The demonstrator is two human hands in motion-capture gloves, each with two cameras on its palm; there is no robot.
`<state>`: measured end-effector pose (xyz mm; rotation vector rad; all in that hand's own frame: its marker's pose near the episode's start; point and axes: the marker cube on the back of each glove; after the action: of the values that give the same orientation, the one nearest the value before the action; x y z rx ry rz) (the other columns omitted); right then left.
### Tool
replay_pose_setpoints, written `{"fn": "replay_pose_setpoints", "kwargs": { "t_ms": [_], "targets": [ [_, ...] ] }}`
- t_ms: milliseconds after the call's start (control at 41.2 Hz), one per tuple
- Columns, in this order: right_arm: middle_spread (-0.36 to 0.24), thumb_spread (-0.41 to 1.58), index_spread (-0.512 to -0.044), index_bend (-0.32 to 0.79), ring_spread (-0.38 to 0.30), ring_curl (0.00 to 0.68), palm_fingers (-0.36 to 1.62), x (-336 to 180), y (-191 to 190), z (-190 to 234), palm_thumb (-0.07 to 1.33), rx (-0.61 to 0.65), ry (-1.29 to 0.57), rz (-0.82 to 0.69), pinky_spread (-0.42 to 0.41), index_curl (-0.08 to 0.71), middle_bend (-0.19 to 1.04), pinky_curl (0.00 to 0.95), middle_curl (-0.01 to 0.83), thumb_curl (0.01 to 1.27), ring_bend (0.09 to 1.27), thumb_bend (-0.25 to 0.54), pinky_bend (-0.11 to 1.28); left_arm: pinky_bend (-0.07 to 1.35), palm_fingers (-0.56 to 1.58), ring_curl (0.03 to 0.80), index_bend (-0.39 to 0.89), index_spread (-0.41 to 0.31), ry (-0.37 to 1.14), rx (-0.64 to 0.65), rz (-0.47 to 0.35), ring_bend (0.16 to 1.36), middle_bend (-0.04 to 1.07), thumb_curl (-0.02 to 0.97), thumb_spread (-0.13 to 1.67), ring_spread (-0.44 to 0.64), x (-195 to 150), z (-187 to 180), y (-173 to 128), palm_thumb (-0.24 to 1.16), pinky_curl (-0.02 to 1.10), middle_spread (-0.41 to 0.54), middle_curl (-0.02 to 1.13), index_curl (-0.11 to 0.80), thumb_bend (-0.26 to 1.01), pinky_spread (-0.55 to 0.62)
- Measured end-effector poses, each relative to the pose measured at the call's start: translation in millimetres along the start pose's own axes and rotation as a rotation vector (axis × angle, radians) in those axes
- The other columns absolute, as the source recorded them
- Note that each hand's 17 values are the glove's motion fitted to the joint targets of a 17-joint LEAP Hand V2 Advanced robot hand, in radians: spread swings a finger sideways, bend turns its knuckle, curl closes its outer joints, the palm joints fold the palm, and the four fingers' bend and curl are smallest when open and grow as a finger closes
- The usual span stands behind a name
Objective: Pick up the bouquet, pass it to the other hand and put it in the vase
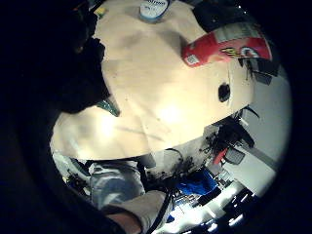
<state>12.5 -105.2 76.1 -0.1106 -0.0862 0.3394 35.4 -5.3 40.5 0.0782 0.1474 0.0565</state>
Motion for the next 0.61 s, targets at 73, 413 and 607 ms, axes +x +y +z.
{"fn": "replay_pose_setpoints", "kwargs": {
  "t_ms": [73, 413, 607],
  "targets": [
    [0.075, 1.09, -0.178, 0.04, -0.009, 0.355, 0.48, 1.8, -7.9, 27.0, 0.56, -0.061, -0.004, 0.026, 0.133, 0.066, 0.25, 0.38, 0.345, 0.33, 0.73, -0.011, 0.76, 0.48, 0.22, 0.258, 0.14, 0.077, 0.005, 0.006, -0.004, 0.6, 0.19, 0.3, 1.06, 0.4, -0.7, 0.2, 1.4, 0.39, 0.32, 0.307, 0.29, 0.256, -0.02, 0.38],
    [0.067, 1.06, -0.167, 0.05, -0.02, 0.362, 0.43, 0.1, -32.8, 100.2, 0.58, -0.099, -0.062, 0.054, 0.135, 0.058, 0.29, 0.373, 0.373, 0.35, 0.73, -0.022, 0.75, 0.48, 0.21, 0.265, 0.14, 0.078, -0.002, 0.014, -0.01, 0.6, 0.18, 0.306, 1.06, 0.4, -4.6, -3.4, 9.5, 0.38, 0.33, 0.309, 0.3, 0.267, -0.02, 0.38],
    [0.002, 1.05, -0.168, 0.08, -0.081, 0.36, 0.48, 1.7, -27.8, 112.9, 0.62, -0.198, 0.094, 0.091, 0.075, 0.076, 0.38, 0.348, 0.407, 0.37, 0.7, -0.014, 0.66, 0.48, 0.21, 0.267, 0.14, 0.079, 0.008, -0.001, -0.012, 0.6, 0.18, 0.309, 1.06, 0.4, -7.2, 0.6, 10.7, 0.38, 0.33, 0.31, 0.3, 0.271, -0.02, 0.38]
  ]
}}
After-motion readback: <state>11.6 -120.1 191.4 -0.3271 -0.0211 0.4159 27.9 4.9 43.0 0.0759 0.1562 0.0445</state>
